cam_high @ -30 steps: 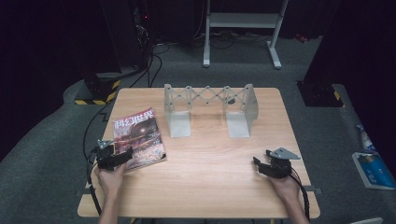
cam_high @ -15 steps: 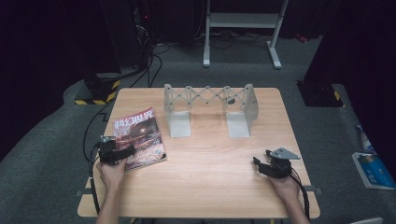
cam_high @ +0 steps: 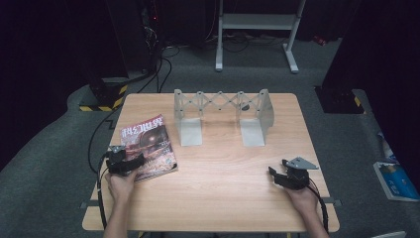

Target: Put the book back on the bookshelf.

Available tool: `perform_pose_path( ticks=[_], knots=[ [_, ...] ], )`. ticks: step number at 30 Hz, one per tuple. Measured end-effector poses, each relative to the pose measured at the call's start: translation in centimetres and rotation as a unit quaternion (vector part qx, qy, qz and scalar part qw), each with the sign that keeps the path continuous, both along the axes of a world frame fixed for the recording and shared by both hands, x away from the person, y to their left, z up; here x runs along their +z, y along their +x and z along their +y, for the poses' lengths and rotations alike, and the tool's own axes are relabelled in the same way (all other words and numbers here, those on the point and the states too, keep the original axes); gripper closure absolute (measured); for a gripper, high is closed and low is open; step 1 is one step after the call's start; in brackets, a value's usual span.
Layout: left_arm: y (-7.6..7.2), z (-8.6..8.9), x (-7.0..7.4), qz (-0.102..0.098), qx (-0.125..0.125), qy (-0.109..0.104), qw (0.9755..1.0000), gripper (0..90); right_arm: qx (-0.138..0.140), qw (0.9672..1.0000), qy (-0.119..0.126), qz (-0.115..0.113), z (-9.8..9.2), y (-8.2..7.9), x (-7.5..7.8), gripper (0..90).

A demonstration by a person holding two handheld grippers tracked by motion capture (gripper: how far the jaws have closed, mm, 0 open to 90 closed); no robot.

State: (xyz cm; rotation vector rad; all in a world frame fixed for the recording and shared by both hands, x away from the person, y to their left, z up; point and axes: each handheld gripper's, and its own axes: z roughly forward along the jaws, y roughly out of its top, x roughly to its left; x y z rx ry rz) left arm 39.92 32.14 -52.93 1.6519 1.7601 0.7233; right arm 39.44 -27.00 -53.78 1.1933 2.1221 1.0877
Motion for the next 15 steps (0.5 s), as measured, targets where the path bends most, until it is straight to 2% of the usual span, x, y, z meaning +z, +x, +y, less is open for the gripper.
perform_pose_path(
  ticks=[2,7,12,15],
  knots=[
    [-0.3,-0.2,0.0,-0.002,-0.001,-0.003,1.0000,13.8,0.000,1.0000,0.000,0.000,0.0,0.0,0.0,32.8],
    [-0.7,-0.4,0.2,0.008,-0.007,-0.004,0.9999,14.5,0.000,1.0000,0.000,-0.001,0.0,0.0,0.0,32.8],
    [-1.1,-0.7,0.2,0.007,-0.009,-0.002,0.9999,15.0,0.000,1.0000,0.001,-0.001,0.0,0.0,0.0,32.9],
    [-1.5,-0.9,0.3,0.015,-0.012,-0.001,0.9998,15.7,0.000,1.0000,0.001,-0.001,0.0,-0.1,0.0,32.9]
  ],
)
